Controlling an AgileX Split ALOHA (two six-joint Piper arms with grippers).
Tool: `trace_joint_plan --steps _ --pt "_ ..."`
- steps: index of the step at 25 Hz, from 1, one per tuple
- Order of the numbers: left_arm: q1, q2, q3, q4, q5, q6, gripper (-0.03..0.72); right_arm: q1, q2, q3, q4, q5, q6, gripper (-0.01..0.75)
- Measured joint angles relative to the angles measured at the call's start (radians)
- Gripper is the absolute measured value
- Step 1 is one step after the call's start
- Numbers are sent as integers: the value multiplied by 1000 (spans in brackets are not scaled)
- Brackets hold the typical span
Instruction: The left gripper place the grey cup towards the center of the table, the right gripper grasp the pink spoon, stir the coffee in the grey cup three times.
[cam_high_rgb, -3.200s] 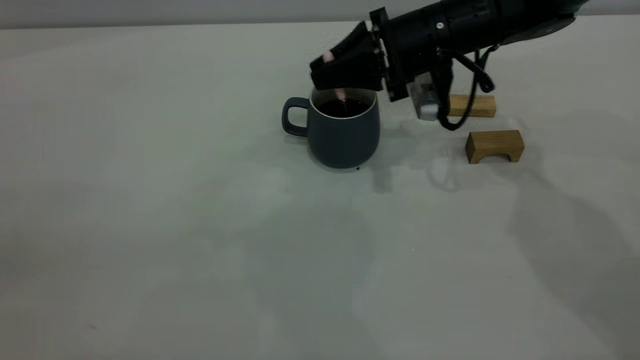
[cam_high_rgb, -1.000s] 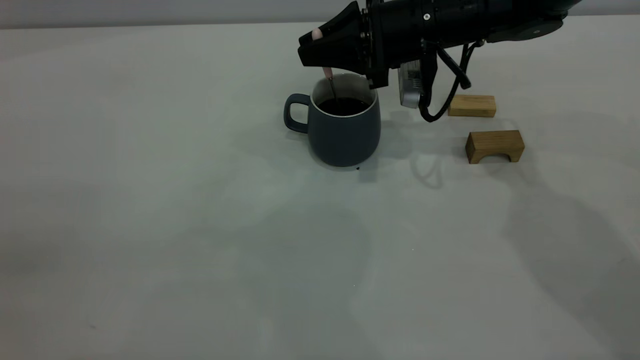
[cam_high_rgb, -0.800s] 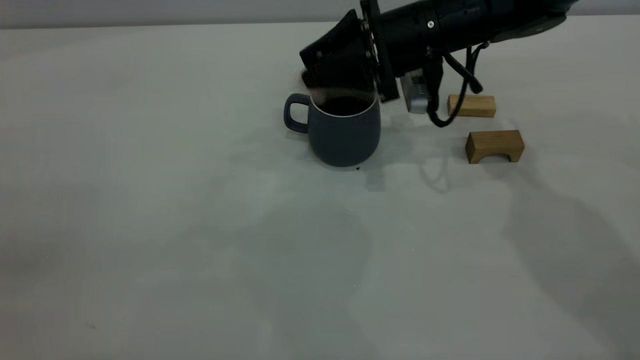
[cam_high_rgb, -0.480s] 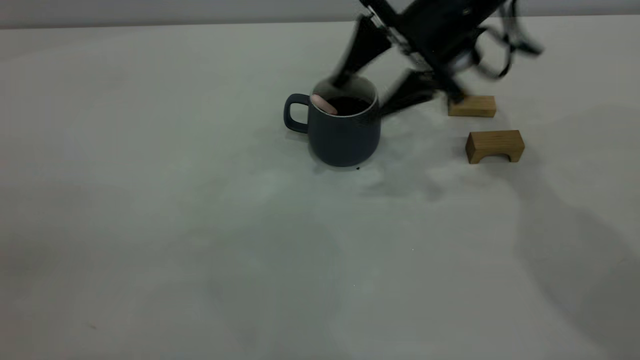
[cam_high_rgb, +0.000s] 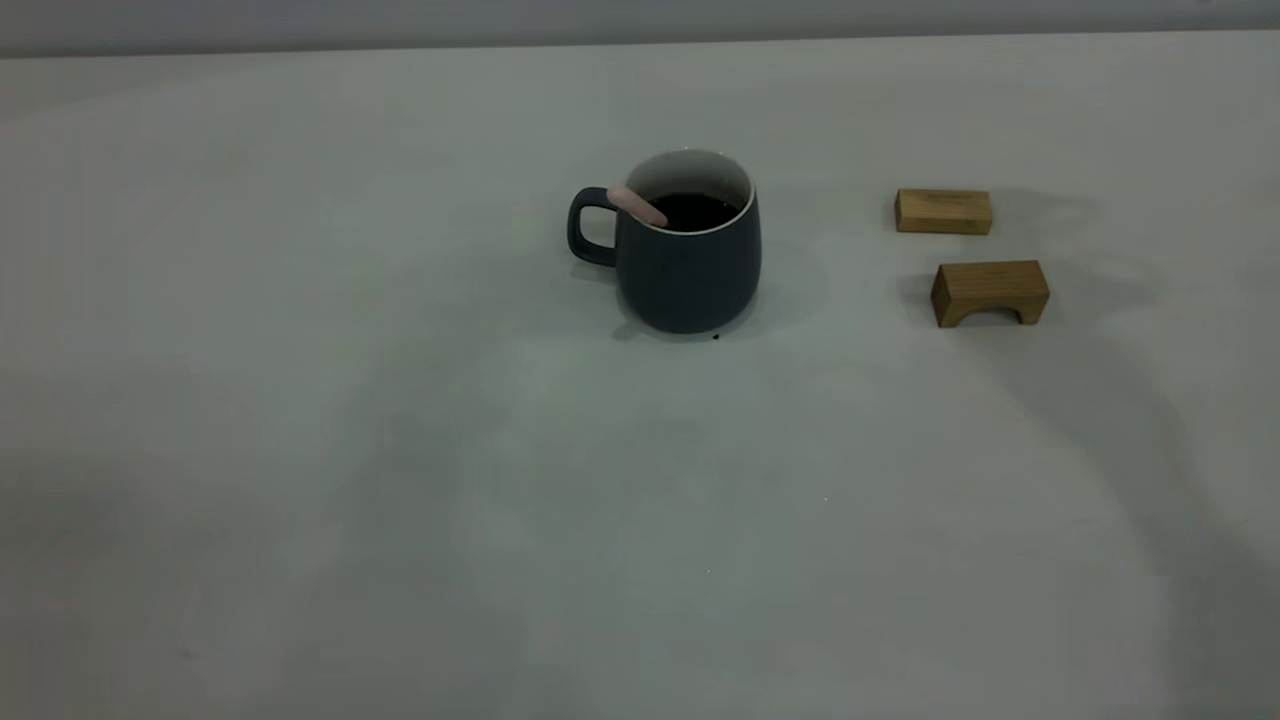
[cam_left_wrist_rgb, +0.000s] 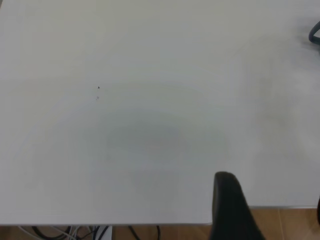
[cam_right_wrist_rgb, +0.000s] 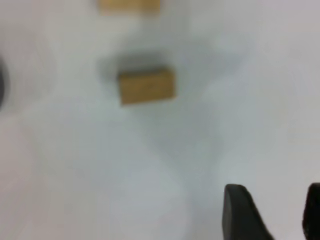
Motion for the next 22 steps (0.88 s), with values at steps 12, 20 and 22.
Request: trace_joint_plan --steps 12,20,22 --pt "0 0 0 0 0 0 482 1 -485 1 -50 31 -279 210" --pt "0 0 0 0 0 0 482 1 -819 128 81 31 -395 215" --pt "0 0 0 0 0 0 482 1 -931 215 82 31 -397 216"
